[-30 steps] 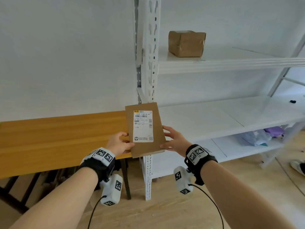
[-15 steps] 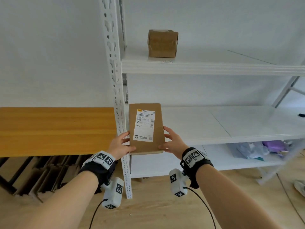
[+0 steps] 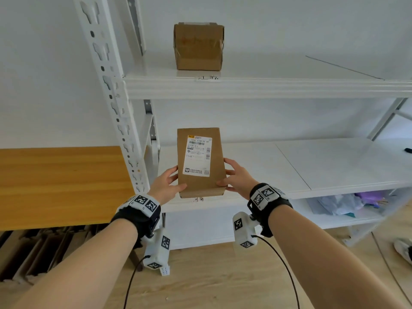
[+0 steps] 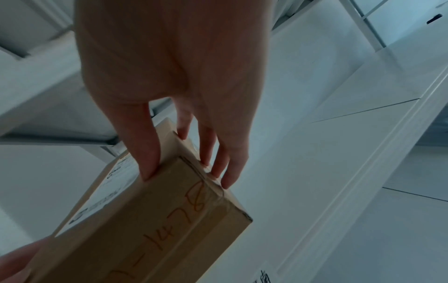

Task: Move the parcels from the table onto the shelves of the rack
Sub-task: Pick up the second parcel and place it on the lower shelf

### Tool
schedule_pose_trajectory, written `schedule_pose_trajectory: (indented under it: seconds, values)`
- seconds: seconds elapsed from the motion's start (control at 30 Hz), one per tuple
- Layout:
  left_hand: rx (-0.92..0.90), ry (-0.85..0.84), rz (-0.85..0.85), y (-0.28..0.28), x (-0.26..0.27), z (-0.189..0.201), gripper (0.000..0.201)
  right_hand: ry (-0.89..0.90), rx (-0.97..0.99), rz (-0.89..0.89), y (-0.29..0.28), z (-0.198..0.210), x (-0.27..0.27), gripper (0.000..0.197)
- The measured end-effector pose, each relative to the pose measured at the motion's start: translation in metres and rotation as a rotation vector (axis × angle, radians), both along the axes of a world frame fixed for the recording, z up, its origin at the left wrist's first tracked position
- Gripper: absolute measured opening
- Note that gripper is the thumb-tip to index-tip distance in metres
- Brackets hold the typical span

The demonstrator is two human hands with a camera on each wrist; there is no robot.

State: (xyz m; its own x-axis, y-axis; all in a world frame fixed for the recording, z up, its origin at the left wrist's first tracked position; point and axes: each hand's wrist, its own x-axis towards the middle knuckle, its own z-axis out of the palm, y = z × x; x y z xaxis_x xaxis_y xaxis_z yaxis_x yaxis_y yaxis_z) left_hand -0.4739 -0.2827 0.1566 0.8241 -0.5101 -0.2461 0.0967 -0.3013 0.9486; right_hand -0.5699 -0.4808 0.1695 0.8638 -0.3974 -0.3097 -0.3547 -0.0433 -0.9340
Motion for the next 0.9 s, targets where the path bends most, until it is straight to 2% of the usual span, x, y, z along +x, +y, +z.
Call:
schedule_pose_trajectory:
  seconds: [0.23, 0.43, 0.6, 0.9]
  values:
    - [-0.003, 0.103, 0.001, -0.046, 0.071, -0.024, 0.070, 0.068, 0.042, -0.009, -0.042, -0.024, 0.071, 0.079]
    - [0.057, 0.164, 0.019, -0.074, 0.119, -0.061, 0.072, 0.144, 0.134, -0.007, -0.064, -0.061, 0.120, 0.082]
    - [0.095, 0.193, 0.024, -0.087, 0.142, -0.087, 0.069, 0.156, 0.226, -0.023, -0.071, -0.086, 0.148, 0.081]
    - [0.077, 0.289, 0.067, -0.094, 0.160, -0.114, 0.070, 0.209, 0.261, -0.031, -0.080, -0.115, 0.167, 0.079]
